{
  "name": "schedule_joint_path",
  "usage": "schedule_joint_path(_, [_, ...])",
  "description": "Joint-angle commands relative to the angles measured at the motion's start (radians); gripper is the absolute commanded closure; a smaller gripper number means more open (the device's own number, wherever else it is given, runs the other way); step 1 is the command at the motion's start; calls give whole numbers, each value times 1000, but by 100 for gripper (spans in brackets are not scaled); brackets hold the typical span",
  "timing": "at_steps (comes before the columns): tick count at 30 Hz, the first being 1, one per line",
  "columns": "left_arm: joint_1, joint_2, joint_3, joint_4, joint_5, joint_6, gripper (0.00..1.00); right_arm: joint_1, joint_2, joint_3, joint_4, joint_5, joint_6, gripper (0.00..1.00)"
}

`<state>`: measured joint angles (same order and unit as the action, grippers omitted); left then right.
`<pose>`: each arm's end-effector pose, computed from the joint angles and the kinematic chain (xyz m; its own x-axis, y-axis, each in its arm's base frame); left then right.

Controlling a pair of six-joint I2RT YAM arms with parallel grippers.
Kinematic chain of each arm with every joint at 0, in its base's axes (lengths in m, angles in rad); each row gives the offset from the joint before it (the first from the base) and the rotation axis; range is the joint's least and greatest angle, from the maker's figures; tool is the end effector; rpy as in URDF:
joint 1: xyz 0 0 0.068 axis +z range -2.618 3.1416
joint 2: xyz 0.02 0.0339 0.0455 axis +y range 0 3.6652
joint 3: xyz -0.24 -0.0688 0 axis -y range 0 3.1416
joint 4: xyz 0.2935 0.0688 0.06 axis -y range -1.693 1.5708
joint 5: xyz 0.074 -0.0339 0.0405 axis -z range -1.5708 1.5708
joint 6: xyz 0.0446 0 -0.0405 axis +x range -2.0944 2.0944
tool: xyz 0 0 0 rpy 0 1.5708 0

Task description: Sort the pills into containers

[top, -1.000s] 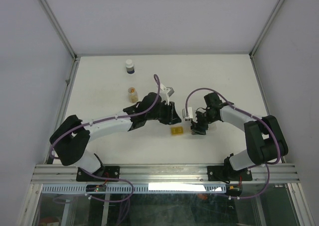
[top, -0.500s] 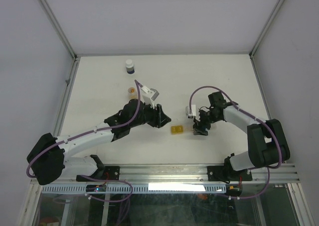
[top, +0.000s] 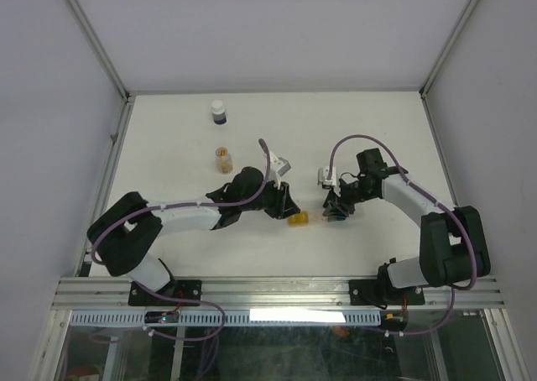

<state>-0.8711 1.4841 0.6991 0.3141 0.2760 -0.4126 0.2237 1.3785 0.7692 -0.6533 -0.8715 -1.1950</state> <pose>0.2183 -0.2782 0.1345 -0.6255 0.1440 -0.7668 0.7004 0.5366 -0.4706 0.2658 0.0955 0.1324 0.0024 -0.6135 -0.7897 -0.9998 0.0148 -0.0145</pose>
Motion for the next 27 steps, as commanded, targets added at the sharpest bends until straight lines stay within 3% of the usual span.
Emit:
schedule_joint_path(1, [-9,137,85,83,79,-70,73,15,35,35,5,-31,35,70])
schedule_joint_path(9, [-10,232,138,79,103,-106,79,49,47,27,31,14,51,83])
schedule_joint_path(27, [-12,295,154,51,126,-140,85,56,-19,24,19,22,47,92])
